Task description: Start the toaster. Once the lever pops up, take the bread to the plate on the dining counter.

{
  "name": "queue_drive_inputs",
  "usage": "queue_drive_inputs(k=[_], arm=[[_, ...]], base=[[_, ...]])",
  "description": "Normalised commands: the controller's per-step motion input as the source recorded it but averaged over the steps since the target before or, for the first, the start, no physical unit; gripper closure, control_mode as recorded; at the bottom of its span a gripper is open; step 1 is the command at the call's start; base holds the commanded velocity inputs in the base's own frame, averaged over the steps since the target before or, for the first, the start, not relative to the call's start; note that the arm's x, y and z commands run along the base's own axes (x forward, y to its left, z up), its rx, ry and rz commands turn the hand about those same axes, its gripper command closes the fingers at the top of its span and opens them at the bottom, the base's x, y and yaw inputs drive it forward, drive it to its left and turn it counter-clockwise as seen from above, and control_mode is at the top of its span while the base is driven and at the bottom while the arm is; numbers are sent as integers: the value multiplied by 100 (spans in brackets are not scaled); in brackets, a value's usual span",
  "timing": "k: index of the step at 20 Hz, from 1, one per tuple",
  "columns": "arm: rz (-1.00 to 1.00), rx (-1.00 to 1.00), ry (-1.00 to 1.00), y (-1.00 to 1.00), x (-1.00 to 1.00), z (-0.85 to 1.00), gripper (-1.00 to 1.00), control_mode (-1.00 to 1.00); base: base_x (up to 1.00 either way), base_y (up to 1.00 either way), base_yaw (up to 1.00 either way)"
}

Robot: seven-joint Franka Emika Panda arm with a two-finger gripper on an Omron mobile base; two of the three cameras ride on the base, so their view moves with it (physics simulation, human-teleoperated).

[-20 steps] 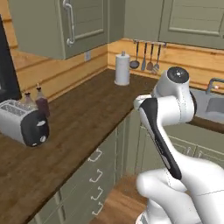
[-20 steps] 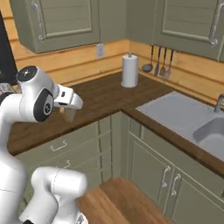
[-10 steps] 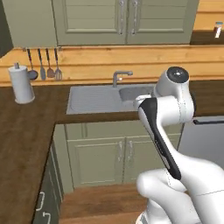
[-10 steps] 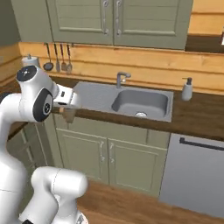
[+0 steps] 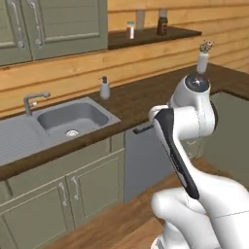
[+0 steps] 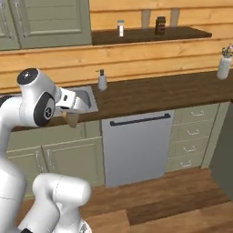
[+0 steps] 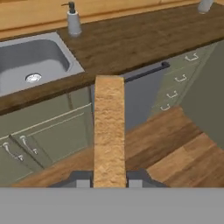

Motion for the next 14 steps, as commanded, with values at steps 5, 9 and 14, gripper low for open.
queue_drive_inputs(k=[5,9,14], arm=[[0,0,0,0,0,0,100,100],[0,0,0,0,0,0,100,100],[0,0,0,0,0,0,100,100]], base=[[0,-100,-73],[0,-100,-73],[0,-100,-75]])
